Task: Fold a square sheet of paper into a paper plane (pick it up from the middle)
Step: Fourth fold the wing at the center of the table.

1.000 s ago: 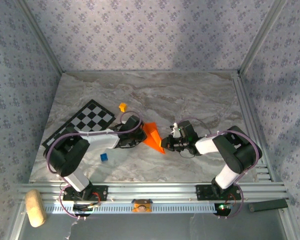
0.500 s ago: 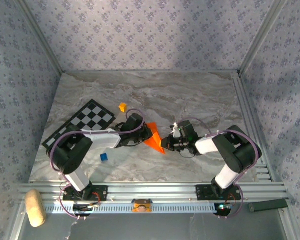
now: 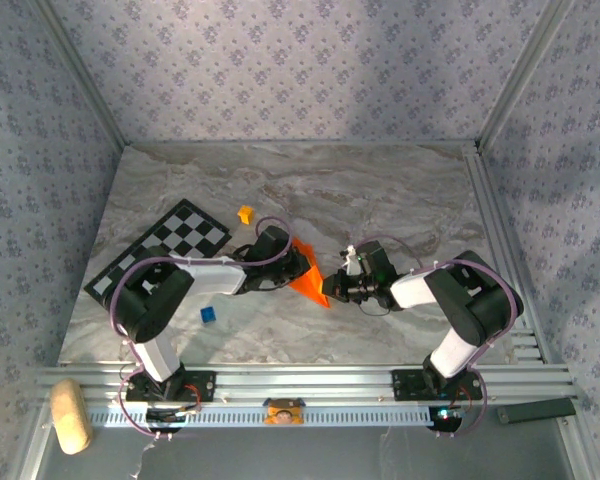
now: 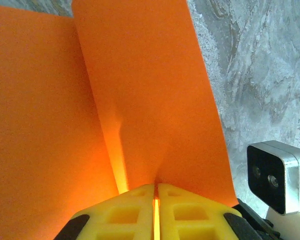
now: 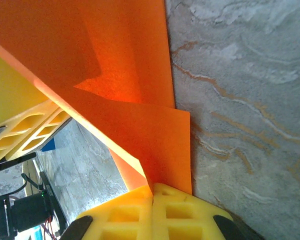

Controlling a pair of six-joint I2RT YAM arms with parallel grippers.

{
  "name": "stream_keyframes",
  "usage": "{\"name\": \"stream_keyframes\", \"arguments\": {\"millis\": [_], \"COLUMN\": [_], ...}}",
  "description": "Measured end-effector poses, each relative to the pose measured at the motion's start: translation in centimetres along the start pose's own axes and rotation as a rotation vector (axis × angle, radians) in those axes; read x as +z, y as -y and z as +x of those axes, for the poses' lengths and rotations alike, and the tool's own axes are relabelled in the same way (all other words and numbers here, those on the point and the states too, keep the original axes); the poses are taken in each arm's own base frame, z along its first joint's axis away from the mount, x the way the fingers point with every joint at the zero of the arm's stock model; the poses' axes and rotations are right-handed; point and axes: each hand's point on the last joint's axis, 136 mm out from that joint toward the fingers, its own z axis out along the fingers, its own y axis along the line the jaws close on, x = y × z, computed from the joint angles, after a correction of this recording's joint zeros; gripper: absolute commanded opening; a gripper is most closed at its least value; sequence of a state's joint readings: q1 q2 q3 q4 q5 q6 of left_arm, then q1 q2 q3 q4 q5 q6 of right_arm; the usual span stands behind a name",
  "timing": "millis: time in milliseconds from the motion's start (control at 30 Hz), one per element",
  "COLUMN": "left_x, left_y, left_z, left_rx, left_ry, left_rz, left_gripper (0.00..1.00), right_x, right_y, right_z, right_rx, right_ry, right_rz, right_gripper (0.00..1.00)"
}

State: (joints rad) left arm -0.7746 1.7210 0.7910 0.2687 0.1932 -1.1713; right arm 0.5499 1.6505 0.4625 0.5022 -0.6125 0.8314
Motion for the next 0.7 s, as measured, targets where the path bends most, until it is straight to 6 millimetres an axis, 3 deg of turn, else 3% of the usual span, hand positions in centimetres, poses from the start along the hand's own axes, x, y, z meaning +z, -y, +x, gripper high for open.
{"name": "stream_keyframes", "arguments": {"millis": [133, 333, 500, 700], "left_x": [-0.9, -2.3, -2.0, -1.1], "left_y": [-0.1, 1.5, 2.1, 1.2], "left_z": [-0.3, -0.4, 0.4, 0.8], "left_rx": [-0.006, 0.015, 0.033, 0.030], "left_ry": [0.030, 0.056, 0.031, 0.012], "left_rz": [-0.020, 0.019, 0.044, 0.025], "left_gripper": [0.10, 0.11, 0.10, 0.10], "right_x": [0.0, 0.0, 0.0, 0.0], "right_y": [0.0, 0.0, 0.0, 0.0], "right_z": [0.0, 0.0, 0.0, 0.0], "right_rx": [0.001, 0.000, 0.001, 0.001], "right_ry": [-0.001, -0.001, -0.001, -0.001], "right_rz": [-0.001, -0.001, -0.001, -0.001], "right_gripper": [0.00, 0.00, 0.00, 0.00]}}
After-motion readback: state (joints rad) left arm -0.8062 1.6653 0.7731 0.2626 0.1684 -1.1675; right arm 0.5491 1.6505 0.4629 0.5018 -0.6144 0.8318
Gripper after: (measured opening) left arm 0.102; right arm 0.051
